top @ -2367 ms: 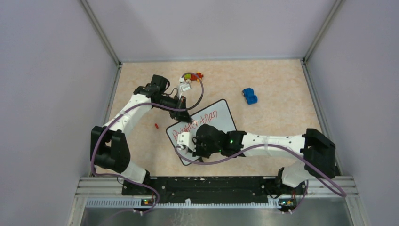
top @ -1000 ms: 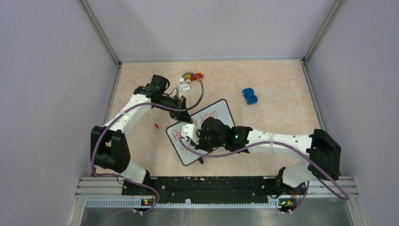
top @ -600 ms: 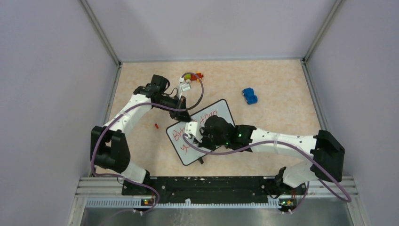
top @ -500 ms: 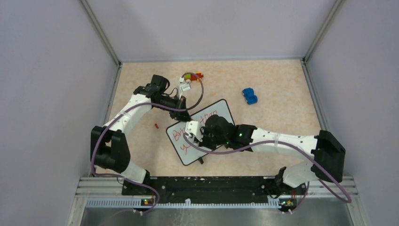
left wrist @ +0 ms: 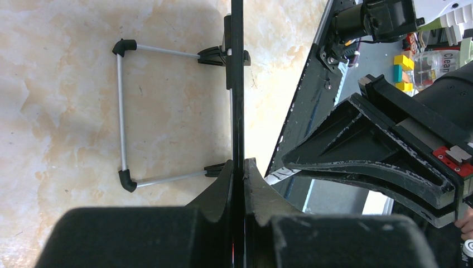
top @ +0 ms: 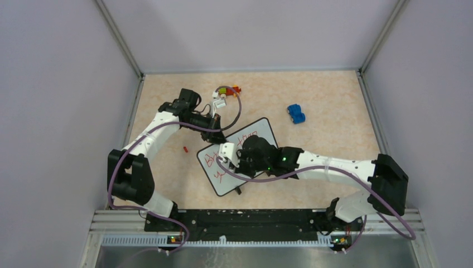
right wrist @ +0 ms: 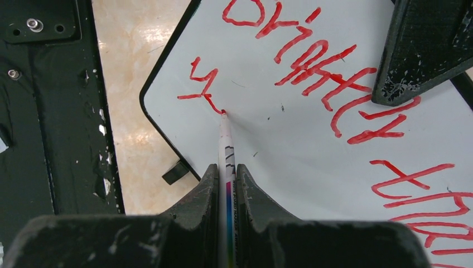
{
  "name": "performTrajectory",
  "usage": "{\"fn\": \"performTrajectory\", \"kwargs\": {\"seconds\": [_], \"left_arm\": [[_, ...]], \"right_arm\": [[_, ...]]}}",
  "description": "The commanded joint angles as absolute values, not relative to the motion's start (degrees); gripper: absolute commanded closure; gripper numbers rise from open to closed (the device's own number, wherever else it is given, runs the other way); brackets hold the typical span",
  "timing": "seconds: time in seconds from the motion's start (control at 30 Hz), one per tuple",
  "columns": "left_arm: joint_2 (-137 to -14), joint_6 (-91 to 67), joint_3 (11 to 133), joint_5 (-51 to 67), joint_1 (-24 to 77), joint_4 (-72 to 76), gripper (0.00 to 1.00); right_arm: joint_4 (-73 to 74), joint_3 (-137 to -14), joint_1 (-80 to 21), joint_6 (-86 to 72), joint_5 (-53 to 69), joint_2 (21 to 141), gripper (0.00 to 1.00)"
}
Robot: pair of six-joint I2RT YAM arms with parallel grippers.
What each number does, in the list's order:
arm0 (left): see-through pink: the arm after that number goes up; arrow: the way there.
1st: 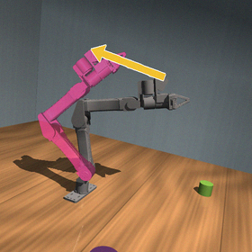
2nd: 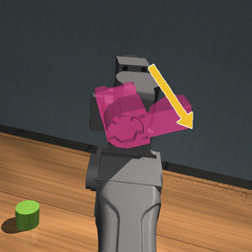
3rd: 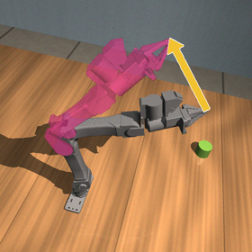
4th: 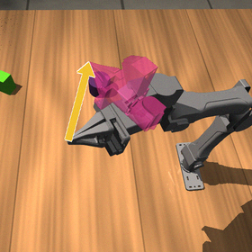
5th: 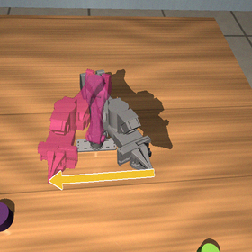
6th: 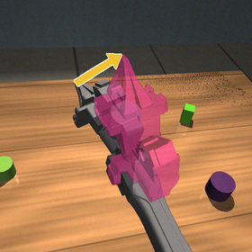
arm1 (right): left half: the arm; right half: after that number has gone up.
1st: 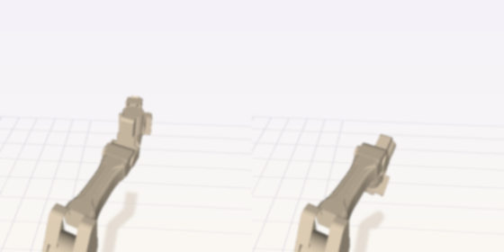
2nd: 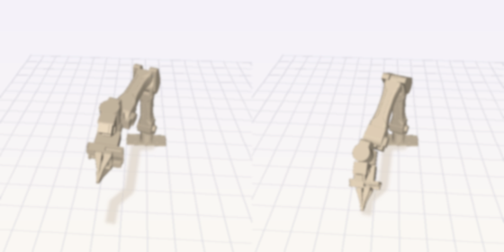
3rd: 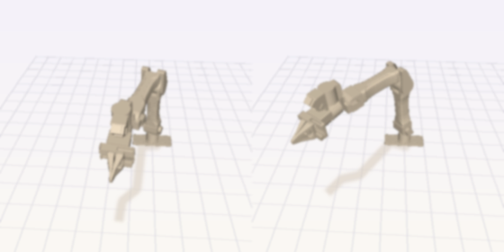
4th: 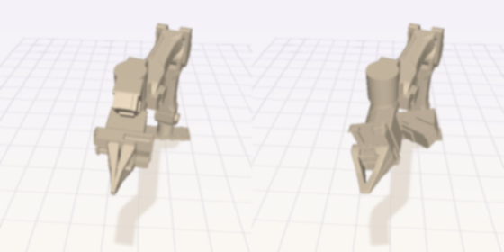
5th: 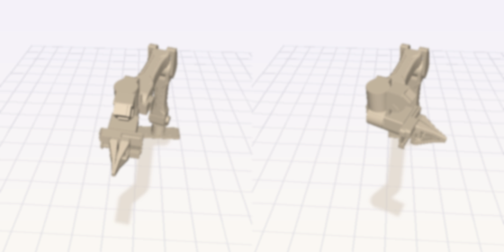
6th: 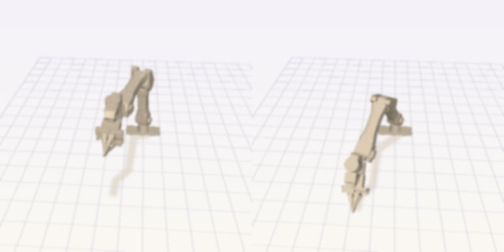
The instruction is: Write a sentence on the whiteboard
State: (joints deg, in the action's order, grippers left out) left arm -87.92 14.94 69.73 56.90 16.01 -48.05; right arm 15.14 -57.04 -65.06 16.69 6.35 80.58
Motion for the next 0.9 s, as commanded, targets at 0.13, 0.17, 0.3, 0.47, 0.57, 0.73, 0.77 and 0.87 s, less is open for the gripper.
{"fn": "performTrajectory", "kwargs": {"seconds": [0.13, 0.17, 0.3, 0.47, 0.57, 0.73, 0.77, 0.87], "left_arm": [[-88.5, 15.99, 69.52, 56.9, 16.6, -49.22, 1.0], [-88.47, 15.99, 69.48, 56.88, 16.61, -49.22, 1.0], [-88.48, 16.07, 69.48, 56.87, 16.66, -49.31, 1.0], [-88.46, 16.16, 69.32, 56.9, 16.61, -49.24, 1.0], [-88.51, 16.22, 69.2, 56.82, 16.66, -49.22, 1.0], [-88.58, 16.11, 69.21, 56.92, 16.61, -49.13, 1.0], [-88.59, 16.18, 69.21, 56.93, 16.61, -49.13, 1.0], [-88.56, 16.17, 69.13, 56.82, 16.66, -49.13, 1.0]], "right_arm": [[12.49, -60.8, -65.26, 16.79, 5.54, 82.73, 1.0], [12.44, -60.9, -65.4, 16.79, 5.61, 82.9, 1.0], [12.37, -60.66, -65.98, 16.79, 5.62, 83.64, 1.0], [12.46, -59.46, -66.91, 16.96, 5.54, 84.21, 1.0], [12.73, -58.81, -66.97, 17.04, 5.3, 83.92, 1.0], [13.33, -57.69, -66.97, 17.05, 4.79, 82.6, 1.0], [13.43, -57.46, -66.97, 17.05, 4.6, 82.31, 1.0], [13.5, -56.68, -66.93, 16.96, 3.99, 81.45, 1.0]]}}
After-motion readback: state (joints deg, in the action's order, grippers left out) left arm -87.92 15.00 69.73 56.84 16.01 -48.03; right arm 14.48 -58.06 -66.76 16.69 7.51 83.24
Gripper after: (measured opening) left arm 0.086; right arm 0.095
